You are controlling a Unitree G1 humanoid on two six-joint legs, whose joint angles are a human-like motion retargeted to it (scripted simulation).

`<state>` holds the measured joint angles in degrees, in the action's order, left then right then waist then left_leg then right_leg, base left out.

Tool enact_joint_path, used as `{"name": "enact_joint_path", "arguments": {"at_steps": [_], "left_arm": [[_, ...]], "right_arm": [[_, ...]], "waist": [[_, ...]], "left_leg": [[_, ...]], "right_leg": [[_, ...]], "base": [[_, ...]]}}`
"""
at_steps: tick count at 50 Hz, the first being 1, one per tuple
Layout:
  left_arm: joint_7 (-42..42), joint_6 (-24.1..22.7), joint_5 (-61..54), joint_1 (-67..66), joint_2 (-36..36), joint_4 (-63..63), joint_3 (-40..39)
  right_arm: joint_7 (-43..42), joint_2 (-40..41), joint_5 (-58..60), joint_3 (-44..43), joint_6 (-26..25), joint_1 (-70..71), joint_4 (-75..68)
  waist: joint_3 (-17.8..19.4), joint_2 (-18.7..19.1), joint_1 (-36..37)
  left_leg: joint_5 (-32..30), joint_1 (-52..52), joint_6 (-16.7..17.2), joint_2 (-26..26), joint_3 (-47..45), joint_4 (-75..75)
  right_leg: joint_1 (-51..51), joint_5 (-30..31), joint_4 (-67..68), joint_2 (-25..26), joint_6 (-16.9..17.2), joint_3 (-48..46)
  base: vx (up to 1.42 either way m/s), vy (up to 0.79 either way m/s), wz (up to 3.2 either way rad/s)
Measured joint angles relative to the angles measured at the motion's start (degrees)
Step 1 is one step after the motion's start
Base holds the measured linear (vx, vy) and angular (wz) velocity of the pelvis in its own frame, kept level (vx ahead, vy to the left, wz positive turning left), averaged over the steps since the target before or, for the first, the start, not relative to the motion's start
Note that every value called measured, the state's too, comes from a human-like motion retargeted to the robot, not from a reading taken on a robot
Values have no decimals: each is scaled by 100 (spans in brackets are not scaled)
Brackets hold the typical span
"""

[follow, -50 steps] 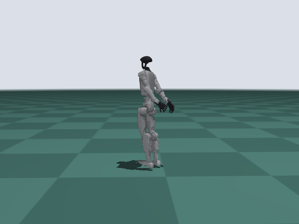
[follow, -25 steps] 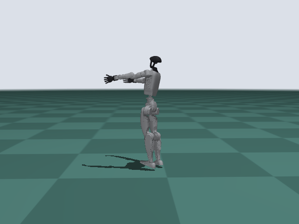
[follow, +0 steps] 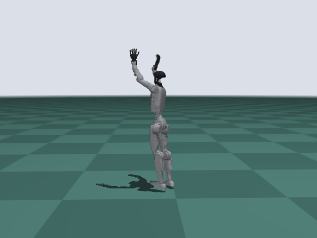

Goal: In place motions

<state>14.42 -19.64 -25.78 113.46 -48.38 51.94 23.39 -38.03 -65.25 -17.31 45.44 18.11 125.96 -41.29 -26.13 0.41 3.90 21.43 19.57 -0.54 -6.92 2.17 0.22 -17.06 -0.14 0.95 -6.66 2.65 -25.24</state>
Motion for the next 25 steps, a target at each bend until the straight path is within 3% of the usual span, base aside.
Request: {"name": "enact_joint_path", "arguments": {"at_steps": [8,16,21,25], "left_arm": [[-46,-123,-252,-70,-89,48,-60],[-58,74,182,-903,121,622,-389],[-286,301,649,-2005,552,1030,-974],[-364,403,1582,-3264,932,1362,-1499]], "right_arm": [[31,61,-184,-36,142,-110,-145],[299,356,-59,-189,10,-996,-620],[728,578,238,-590,-235,-2241,-992],[1283,1058,1160,-1587,-322,-4046,-1104]], "waist": [[45,73,20],[249,93,105],[446,115,78],[629,107,-76]], "left_leg": [[-6,12,6,33,-49,-14],[-22,-219,-6,32,-65,-7],[-38,-490,-11,33,-53,4],[-48,-807,-18,26,-33,7]], "right_leg": [[-17,-6,4,31,-8,22],[214,1,-6,56,-31,16],[511,5,-14,69,-40,-36],[839,9,-21,79,-52,-78]], "base": [[-2,2,0],[0,0,0],[1,-5,2],[4,-14,1]]}}
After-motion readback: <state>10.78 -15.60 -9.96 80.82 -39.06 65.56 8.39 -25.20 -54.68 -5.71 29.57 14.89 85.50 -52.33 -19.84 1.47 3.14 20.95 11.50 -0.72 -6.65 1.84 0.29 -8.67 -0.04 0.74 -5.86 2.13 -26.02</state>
